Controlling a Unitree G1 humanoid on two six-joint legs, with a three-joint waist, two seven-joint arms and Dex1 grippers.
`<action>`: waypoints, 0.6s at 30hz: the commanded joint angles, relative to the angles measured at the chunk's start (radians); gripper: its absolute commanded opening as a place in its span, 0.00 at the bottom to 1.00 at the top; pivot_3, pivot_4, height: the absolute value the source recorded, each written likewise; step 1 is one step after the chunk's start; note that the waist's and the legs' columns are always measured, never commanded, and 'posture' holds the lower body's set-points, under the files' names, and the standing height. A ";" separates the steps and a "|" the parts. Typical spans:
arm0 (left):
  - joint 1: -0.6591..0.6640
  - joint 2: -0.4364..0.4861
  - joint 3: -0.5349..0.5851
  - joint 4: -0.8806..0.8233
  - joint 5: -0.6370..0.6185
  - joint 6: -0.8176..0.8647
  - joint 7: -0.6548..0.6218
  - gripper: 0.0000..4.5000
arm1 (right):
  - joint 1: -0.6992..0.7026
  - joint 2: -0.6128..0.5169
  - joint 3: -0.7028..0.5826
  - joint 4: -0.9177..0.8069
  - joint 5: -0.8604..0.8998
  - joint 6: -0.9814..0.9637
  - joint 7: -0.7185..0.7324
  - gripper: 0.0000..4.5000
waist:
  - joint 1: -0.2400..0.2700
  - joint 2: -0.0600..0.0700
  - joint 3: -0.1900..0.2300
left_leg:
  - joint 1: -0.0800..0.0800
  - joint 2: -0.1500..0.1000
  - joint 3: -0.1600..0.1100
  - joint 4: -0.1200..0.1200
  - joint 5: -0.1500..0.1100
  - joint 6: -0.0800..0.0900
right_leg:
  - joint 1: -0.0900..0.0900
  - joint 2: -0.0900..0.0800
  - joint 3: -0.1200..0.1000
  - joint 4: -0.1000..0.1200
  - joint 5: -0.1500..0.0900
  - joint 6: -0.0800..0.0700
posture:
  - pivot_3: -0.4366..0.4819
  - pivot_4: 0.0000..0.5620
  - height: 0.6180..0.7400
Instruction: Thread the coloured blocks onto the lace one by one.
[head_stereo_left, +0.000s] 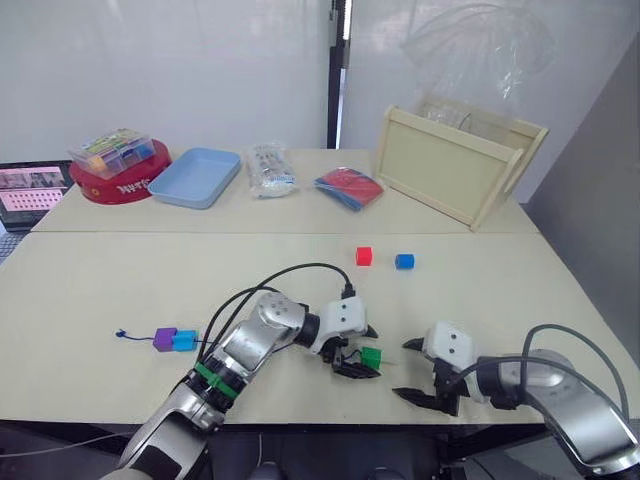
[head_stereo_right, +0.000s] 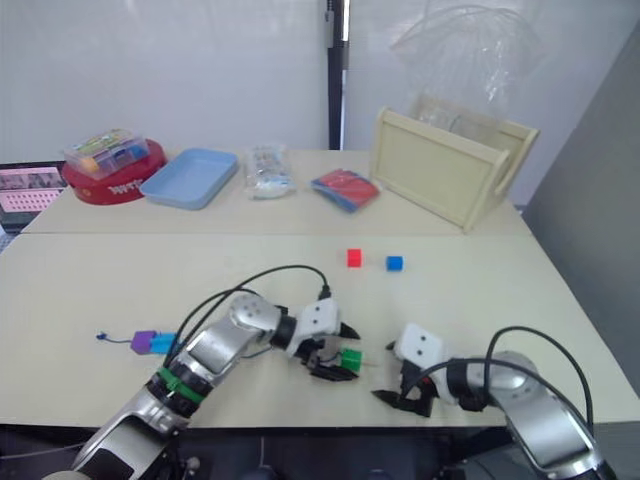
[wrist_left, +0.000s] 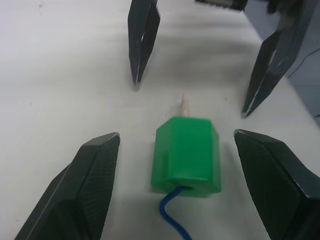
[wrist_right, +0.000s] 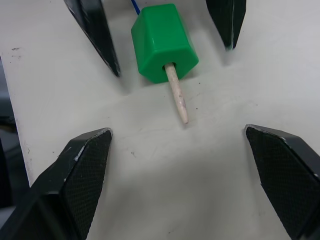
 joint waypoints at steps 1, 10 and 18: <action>0.005 0.005 -0.010 -0.009 0.003 -0.029 -0.027 0.80 | 0.013 0.011 -0.009 -0.013 -0.012 -0.019 -0.042 1.00 | 0.001 0.000 0.000 | 0.000 0.000 0.000 0.000 0.000 0.000 | 0.000 0.000 0.000 0.000 0.000 0.000 | 0.48 0.27 1.00; 0.001 -0.006 -0.007 0.004 -0.001 -0.045 -0.053 0.29 | 0.002 0.040 0.028 0.002 -0.012 -0.031 -0.074 1.00 | 0.002 0.000 0.000 | 0.000 0.000 0.000 0.000 0.000 0.000 | 0.000 0.000 0.000 0.000 0.000 0.000 | 0.48 0.27 1.00; 0.008 0.008 -0.001 -0.003 0.001 -0.046 -0.058 0.29 | -0.003 0.027 0.036 0.042 -0.029 -0.092 -0.081 0.45 | 0.003 0.000 0.000 | 0.000 0.000 0.000 0.000 0.000 0.000 | 0.000 0.000 0.000 0.000 0.000 0.000 | 0.48 0.27 1.00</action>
